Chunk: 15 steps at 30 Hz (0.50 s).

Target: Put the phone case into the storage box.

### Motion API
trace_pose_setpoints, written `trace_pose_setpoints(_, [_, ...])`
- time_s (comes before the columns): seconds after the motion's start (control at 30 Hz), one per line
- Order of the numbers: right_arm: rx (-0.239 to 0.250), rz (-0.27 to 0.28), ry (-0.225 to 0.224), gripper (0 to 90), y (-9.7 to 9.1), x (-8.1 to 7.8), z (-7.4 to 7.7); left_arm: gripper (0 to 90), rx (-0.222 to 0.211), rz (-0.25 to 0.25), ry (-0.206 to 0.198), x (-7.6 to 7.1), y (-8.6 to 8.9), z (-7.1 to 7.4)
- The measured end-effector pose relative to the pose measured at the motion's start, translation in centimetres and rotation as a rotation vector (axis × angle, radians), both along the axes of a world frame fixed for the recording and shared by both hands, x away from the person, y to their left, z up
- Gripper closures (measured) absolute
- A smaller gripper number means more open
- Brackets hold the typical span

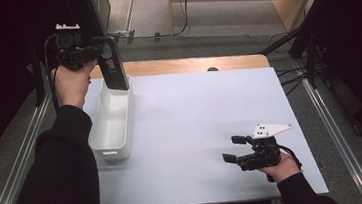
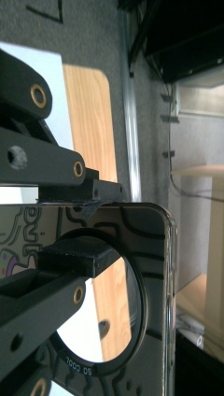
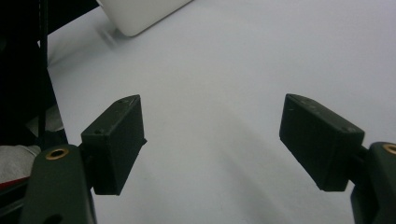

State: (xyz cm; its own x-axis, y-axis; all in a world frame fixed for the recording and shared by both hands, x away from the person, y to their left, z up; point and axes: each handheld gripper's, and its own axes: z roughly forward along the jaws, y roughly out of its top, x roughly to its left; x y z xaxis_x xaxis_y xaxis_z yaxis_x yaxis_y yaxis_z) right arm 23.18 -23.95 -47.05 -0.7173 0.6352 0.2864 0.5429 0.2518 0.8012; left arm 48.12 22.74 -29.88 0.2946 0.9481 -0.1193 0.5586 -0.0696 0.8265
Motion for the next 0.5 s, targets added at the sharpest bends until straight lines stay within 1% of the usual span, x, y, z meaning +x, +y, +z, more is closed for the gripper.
trace_pose_setpoints(0.07, [0.001,-0.001,-0.002,21.2,0.0,0.0,0.0,72.6,-0.002,0.01,0.001,0.3,0.3,-0.3])
trace_pose_setpoints(0.13, [0.001,-0.002,-0.001,21.3,0.0,0.0,0.0,72.6,0.015,0.027,-0.003,0.5,0.5,-0.5])
trace_pose_setpoints(0.17, [-0.001,-0.001,0.0,21.3,0.0,0.0,0.0,72.7,0.014,0.031,-0.005,0.6,0.7,-0.5])
trace_pose_setpoints(0.23, [-0.002,-0.001,0.001,21.3,0.0,0.0,0.0,72.7,-0.006,0.039,-0.001,0.8,1.0,-0.7])
trace_pose_setpoints(0.27, [-0.002,-0.001,0.003,21.3,0.0,0.0,-0.1,72.7,-0.008,0.039,0.0,0.9,1.1,-0.8])
trace_pose_setpoints(0.33, [-0.003,-0.001,0.004,21.3,0.1,0.0,-0.1,72.7,0.002,0.046,-0.003,1.1,1.1,-1.0])
trace_pose_setpoints(0.43, [-0.002,0.005,0.008,21.3,0.1,0.1,-0.1,72.6,-0.018,0.052,0.002,1.3,1.3,-1.4])
trace_pose_setpoints(0.5, [-0.001,0.008,0.006,21.3,0.1,0.0,-0.1,72.6,-0.01,0.057,0.004,1.5,1.3,-1.6])
